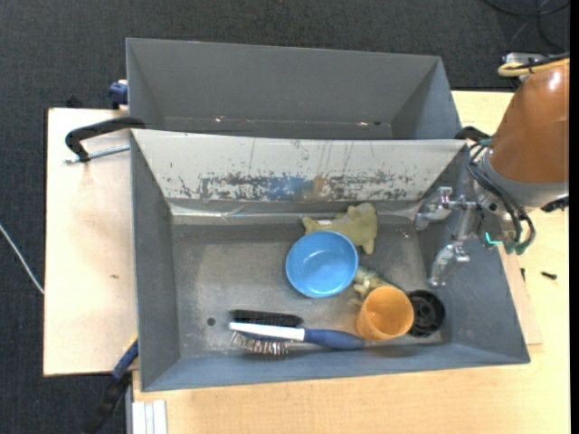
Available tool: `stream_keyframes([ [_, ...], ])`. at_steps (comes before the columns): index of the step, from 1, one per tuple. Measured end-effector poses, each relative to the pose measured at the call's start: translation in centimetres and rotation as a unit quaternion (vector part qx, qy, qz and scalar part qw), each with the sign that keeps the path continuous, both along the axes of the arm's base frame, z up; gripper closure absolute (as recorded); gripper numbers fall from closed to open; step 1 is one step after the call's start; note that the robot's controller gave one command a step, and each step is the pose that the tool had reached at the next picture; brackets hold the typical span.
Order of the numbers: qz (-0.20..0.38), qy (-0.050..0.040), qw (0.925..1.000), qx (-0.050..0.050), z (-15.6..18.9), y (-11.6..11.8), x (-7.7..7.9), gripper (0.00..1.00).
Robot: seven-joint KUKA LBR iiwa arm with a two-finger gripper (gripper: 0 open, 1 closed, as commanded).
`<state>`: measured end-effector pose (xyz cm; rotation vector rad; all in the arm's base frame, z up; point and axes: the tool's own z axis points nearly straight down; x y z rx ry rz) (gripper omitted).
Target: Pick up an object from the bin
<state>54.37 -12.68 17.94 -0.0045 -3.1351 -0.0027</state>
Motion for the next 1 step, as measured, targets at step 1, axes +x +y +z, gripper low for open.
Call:
stream_keyframes([
  [1,0.377,-0.0053,0.9261,0.000,-9.79,-0.22,-2.30,0.00],
])
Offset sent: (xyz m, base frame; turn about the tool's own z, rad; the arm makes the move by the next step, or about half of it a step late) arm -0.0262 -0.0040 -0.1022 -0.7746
